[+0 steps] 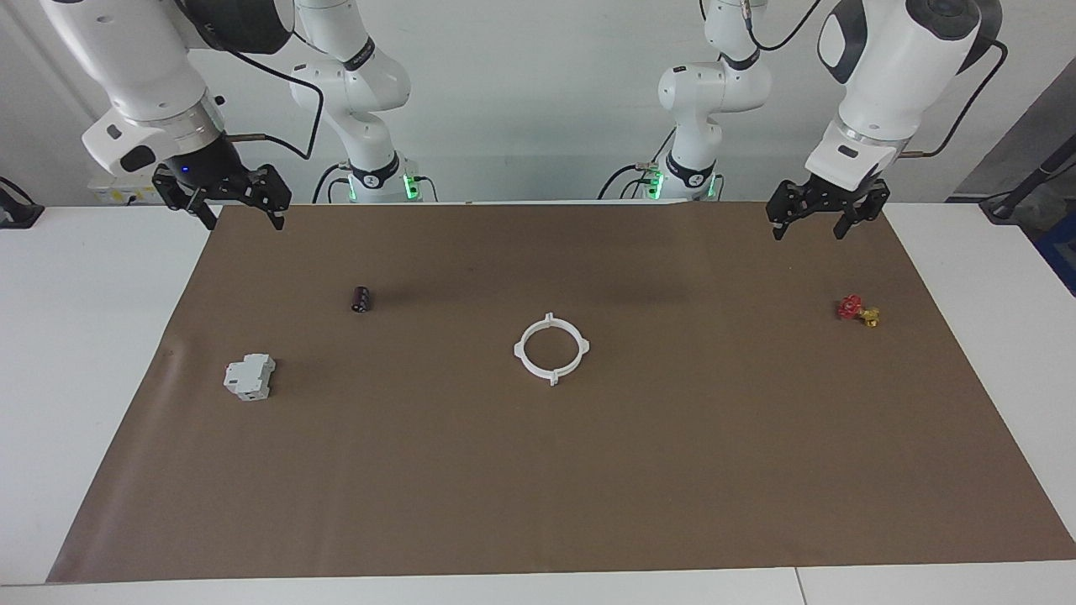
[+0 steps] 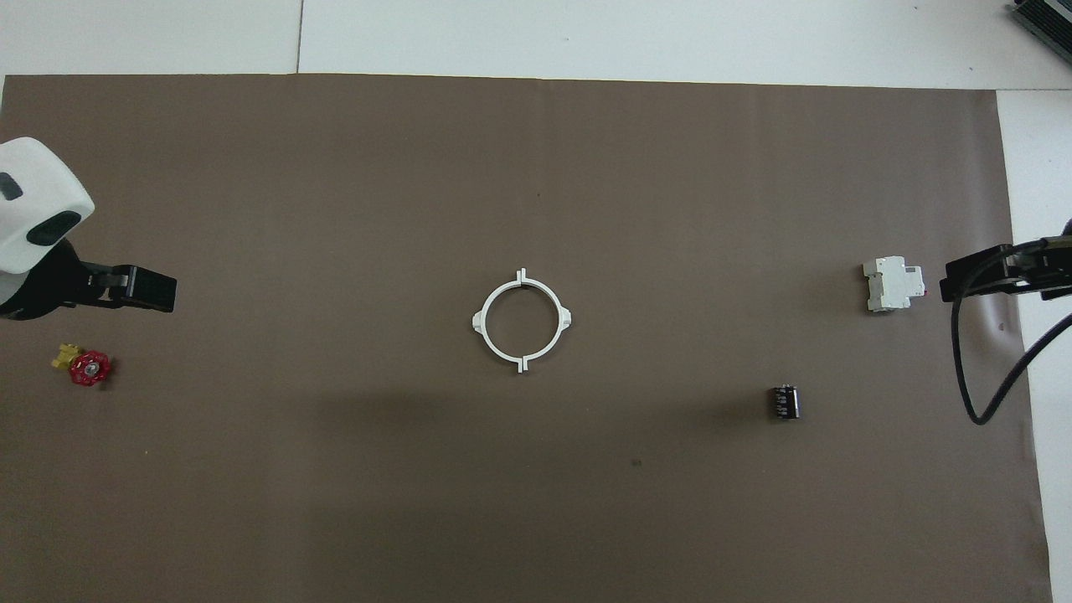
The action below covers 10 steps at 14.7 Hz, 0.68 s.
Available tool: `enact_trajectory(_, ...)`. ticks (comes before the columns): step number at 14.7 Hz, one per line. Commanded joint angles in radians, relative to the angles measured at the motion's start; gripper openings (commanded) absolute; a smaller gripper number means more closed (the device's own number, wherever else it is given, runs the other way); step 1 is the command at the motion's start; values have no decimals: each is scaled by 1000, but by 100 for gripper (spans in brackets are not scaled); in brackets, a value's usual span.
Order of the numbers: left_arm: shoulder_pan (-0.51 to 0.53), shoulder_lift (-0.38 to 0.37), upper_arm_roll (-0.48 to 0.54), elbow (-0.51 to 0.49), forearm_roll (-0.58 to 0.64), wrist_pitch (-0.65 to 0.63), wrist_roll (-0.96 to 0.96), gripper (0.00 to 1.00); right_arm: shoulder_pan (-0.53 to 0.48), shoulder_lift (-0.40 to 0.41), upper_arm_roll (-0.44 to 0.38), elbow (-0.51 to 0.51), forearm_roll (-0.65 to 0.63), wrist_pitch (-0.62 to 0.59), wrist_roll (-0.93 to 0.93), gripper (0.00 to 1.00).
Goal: Assemble drain pipe with both arms
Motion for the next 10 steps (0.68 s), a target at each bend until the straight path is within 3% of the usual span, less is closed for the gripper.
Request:
enact_trajectory(1,27,6,3,27,3,-15,-22,100,-18,-6,12,-3,4,-8,-23,100)
enact_trajectory(6,11,19,23,39,3,-16,-76,100,-18,-6,12,-3,6,-8,-23,100)
enact_trajectory(8,8,61,43,138,3,-94,-67,100,-18,-6,10,-3,6,-8,-23,100)
enact_trajectory(10,14,68,48,165,3,-117,-61,100,-18,-6,12,-3,6,-8,-23,100)
